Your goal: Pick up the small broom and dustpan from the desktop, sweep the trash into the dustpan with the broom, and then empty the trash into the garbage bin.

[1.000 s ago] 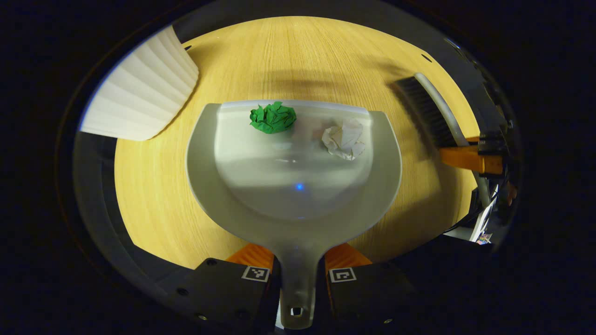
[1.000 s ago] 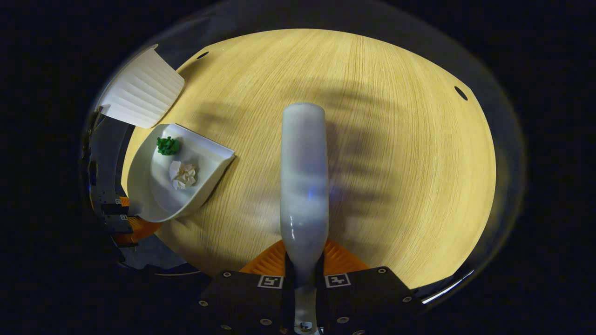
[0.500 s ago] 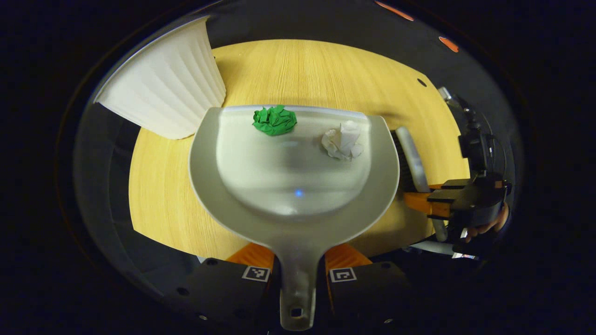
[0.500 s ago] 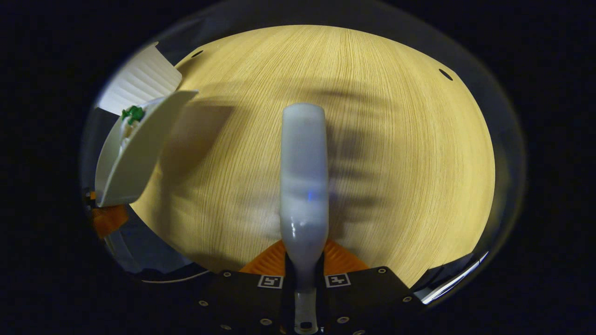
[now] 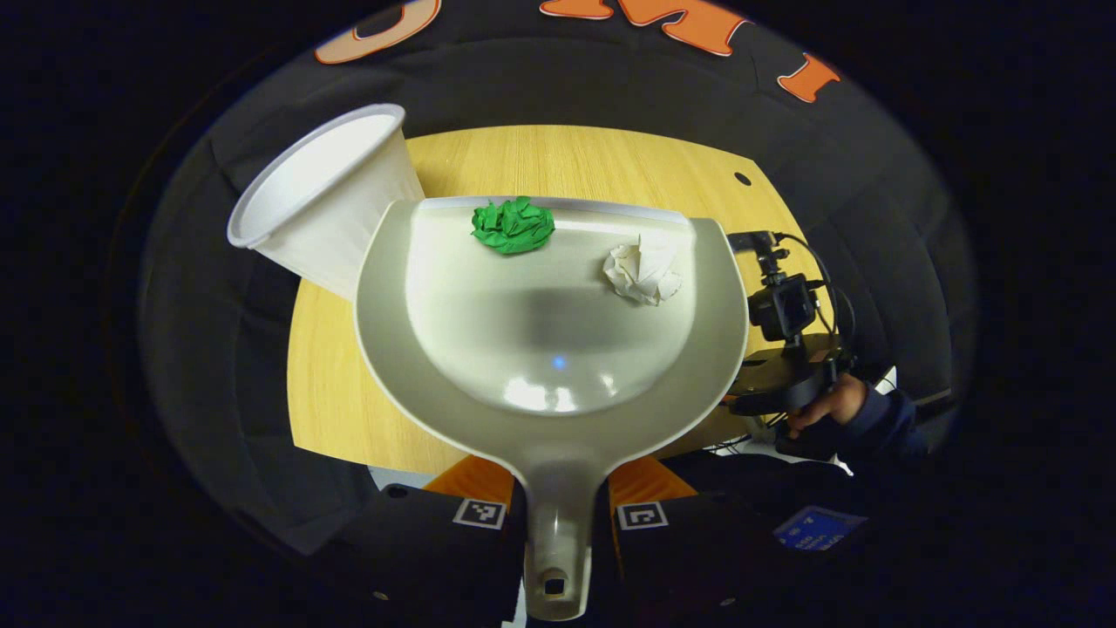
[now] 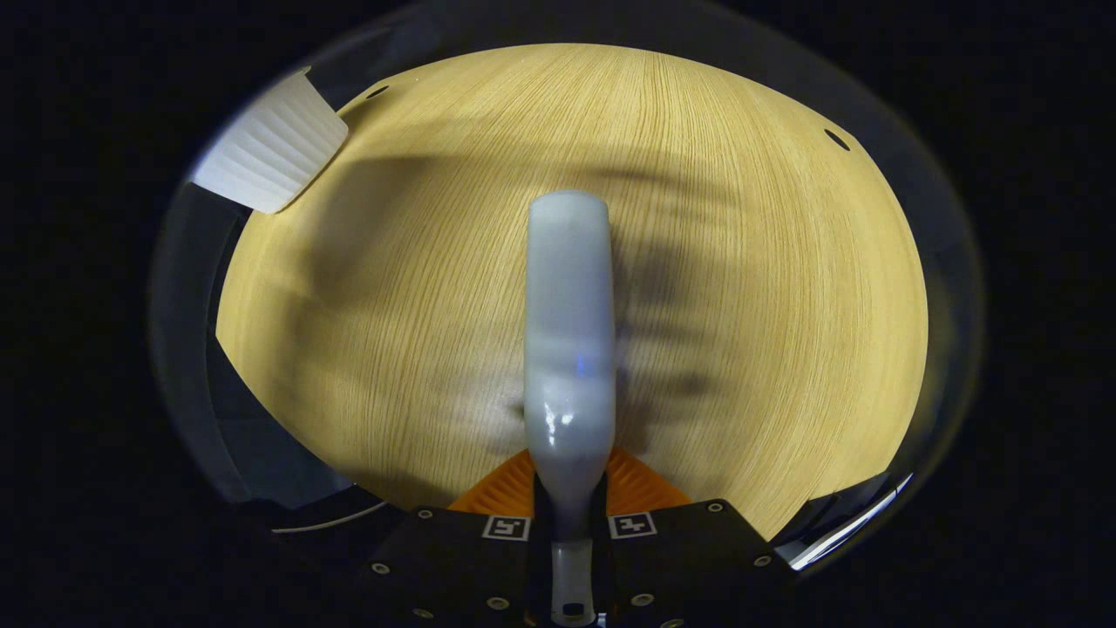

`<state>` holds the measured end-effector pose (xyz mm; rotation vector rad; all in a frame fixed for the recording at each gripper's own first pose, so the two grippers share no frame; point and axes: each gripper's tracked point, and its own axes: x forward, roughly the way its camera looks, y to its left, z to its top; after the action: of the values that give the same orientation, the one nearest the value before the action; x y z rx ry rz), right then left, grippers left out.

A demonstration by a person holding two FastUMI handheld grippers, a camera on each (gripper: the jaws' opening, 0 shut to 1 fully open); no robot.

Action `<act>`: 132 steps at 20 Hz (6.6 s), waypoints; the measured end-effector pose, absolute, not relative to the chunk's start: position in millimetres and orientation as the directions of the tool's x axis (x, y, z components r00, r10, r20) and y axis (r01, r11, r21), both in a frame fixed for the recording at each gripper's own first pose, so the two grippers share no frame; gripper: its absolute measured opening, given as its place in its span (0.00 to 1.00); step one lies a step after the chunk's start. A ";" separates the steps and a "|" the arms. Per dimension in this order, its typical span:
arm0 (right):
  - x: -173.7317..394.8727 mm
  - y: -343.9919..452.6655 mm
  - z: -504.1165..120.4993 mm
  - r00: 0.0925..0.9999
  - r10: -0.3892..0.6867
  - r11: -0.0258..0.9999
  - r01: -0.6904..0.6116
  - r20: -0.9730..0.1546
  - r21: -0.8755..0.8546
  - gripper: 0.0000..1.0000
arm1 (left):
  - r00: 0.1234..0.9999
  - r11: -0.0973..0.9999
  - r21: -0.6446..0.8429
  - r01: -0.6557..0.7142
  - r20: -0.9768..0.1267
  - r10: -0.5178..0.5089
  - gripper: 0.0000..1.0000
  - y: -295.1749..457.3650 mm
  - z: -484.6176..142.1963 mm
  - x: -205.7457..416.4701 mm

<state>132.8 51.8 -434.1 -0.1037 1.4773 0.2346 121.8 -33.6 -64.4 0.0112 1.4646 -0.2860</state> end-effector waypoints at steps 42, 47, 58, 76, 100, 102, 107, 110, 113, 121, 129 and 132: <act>145.7 44.0 -436.7 0.067 0.092 0.983 -0.164 -0.994 0.080 0.18 | 0.595 0.016 0.796 0.605 -0.466 0.655 0.31 363.7 50.8 343.3; 145.7 43.5 -436.6 0.072 0.090 0.985 -0.152 -0.993 0.078 0.19 | 0.429 0.503 0.742 0.443 -0.668 0.608 0.31 373.4 1.8 321.7; 152.1 45.5 -431.7 0.115 0.095 0.992 -0.096 -0.989 0.084 0.24 | 0.337 0.990 0.077 0.116 -0.941 0.034 0.31 265.1 -106.6 267.6; 154.9 50.7 -417.9 0.180 0.121 0.992 -0.067 -0.976 0.111 0.36 | 0.178 0.955 -0.226 0.192 -0.949 -0.260 0.31 74.4 -194.8 179.8; 147.0 54.7 -414.5 0.173 0.128 0.992 -0.041 -0.977 0.122 0.46 | -0.042 0.974 -0.151 0.168 -0.988 -0.146 0.35 34.8 -350.2 133.7; 148.4 54.2 -414.3 0.179 0.127 0.992 -0.036 -0.976 0.122 0.39 | -0.043 0.972 -0.164 0.170 -0.986 -0.159 0.38 31.2 -351.8 133.0; 153.8 52.1 -409.2 0.219 0.127 0.992 -0.023 -0.967 0.125 0.71 | -0.014 0.967 -0.195 0.163 -0.981 -0.196 0.66 27.5 -339.6 132.2; 154.6 50.1 -399.2 0.249 0.124 0.992 -0.014 -0.961 0.124 0.86 | 0.037 0.969 -0.184 0.166 -0.981 -0.193 0.79 31.2 -328.9 136.9; 161.9 42.1 -378.5 0.308 0.108 0.993 0.001 -0.945 0.114 0.95 | 0.079 0.969 -0.189 0.159 -0.976 -0.203 0.86 39.3 -310.6 139.8; 190.6 22.3 -306.0 0.506 0.077 0.990 0.065 -0.859 0.127 0.95 | 0.405 0.966 -0.148 0.210 -0.887 -0.223 0.96 43.9 -255.9 195.3; 240.2 23.1 -218.4 0.765 0.062 0.992 0.024 -0.641 0.125 0.95 | 0.719 0.977 -0.042 0.207 -0.671 -0.181 0.95 36.6 -229.7 211.9; 261.4 23.5 -174.1 0.858 0.047 0.995 0.002 -0.512 0.095 0.95 | 0.794 0.985 -0.037 0.170 -0.587 -0.159 0.95 39.5 -226.0 215.2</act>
<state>261.4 23.5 -174.1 0.0936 0.5396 0.0240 215.2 39.5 -226.0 0.0181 0.6299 -0.1765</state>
